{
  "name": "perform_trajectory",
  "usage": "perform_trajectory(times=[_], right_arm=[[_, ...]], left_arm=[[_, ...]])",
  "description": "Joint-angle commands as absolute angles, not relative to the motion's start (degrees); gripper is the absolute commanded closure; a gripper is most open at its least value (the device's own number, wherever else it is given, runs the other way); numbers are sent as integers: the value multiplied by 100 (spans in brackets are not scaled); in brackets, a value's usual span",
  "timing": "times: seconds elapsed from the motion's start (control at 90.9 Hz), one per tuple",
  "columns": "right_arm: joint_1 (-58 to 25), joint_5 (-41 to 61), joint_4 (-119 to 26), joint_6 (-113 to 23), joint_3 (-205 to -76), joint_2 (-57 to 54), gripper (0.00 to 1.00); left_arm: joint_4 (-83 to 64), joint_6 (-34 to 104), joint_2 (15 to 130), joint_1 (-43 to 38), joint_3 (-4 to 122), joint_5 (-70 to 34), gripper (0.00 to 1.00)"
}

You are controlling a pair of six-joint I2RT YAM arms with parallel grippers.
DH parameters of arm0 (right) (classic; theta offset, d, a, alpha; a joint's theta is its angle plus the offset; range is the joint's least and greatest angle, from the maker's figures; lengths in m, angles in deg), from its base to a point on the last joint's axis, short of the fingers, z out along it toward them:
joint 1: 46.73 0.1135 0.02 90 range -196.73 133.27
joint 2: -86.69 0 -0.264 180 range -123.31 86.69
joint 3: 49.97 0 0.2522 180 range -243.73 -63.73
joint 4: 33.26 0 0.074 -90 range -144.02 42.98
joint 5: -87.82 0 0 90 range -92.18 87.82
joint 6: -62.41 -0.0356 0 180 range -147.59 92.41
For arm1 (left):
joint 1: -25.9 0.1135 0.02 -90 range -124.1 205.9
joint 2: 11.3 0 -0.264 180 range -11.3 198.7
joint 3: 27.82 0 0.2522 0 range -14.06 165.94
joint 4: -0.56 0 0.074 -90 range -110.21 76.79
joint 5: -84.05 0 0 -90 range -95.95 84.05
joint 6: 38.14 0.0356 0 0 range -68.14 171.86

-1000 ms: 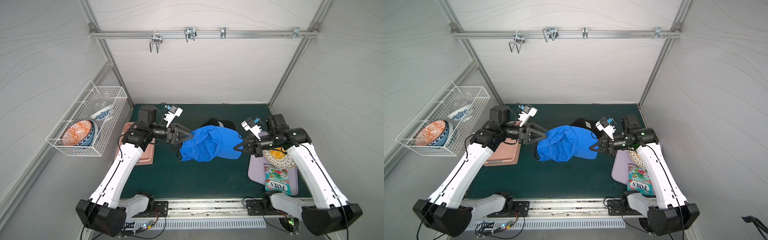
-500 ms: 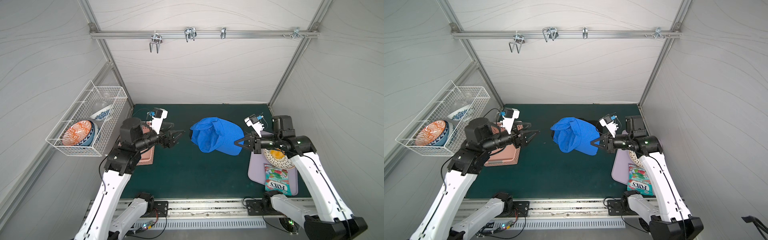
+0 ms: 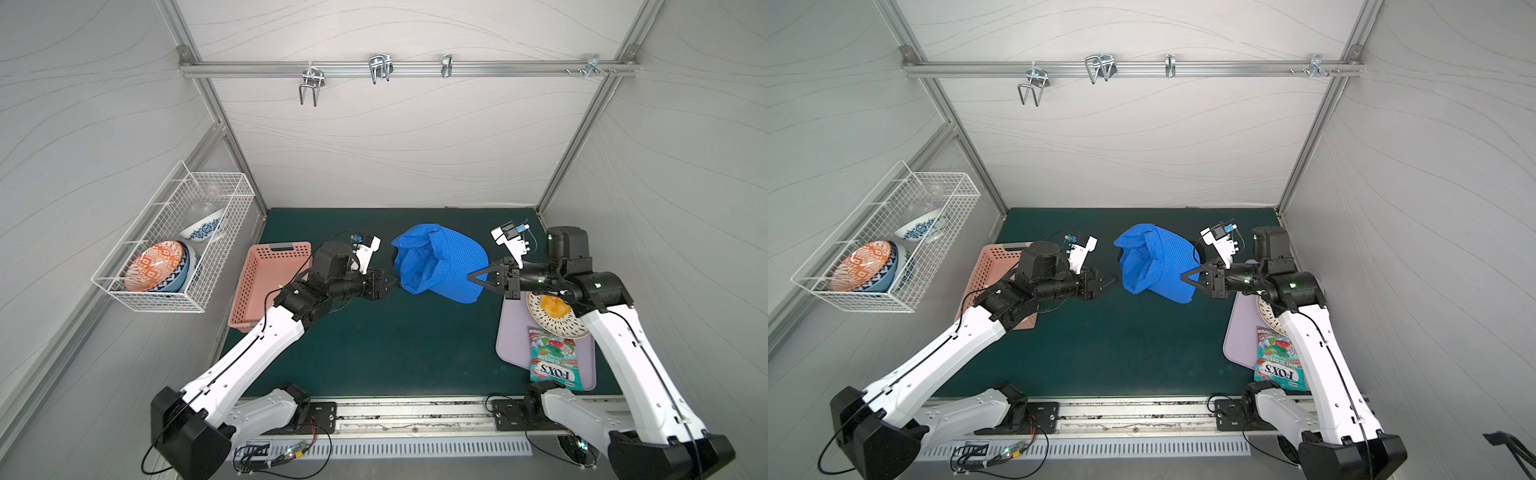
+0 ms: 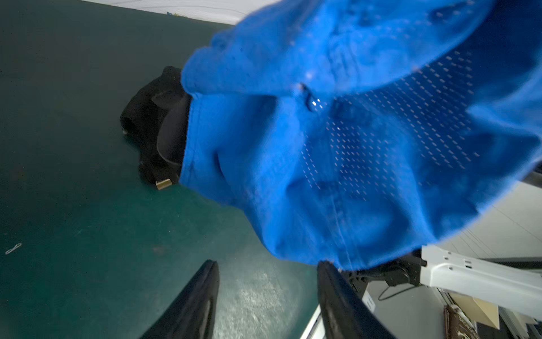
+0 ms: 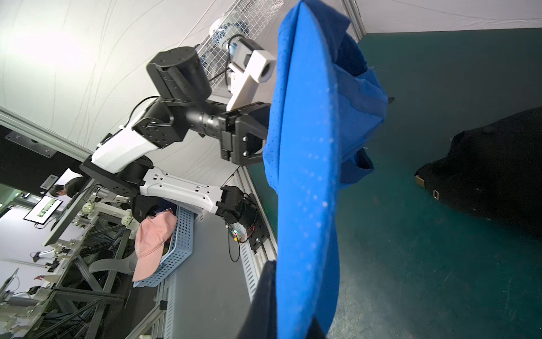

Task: Turn the baseball cap inside out
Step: Turn over the baseball cap.

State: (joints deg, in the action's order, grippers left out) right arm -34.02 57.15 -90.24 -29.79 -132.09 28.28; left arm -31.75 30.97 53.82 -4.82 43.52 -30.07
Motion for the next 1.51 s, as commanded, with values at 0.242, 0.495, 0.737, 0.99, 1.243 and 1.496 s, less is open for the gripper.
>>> perform_trajectory(times=[0.242,0.495,0.737,0.99,1.243,1.496], right_arm=[[-3408,6251,-9005,-3030,-13132,2980,100],[-3439,5933,-9065,-3012,-13080,2951,100],[-4008,5974,-9177,-3260,-13030,2636,100],[-4163,6597,-9053,-3476,-12989,2486,100],[-4052,7064,-9047,-3537,-12966,2732,100],[-3756,7088,-9067,-3513,-13015,2653,100]], left_arm=[[-2077,3116,6331,-570,5136,-3491,45],[-1914,3270,6208,-648,5003,-3431,100],[-1494,3000,4805,460,3765,-4281,100],[-262,1681,4085,1533,2951,-5260,100],[-1186,2617,4242,1502,3675,-4964,21],[-3397,5631,4740,255,4889,-4128,17]])
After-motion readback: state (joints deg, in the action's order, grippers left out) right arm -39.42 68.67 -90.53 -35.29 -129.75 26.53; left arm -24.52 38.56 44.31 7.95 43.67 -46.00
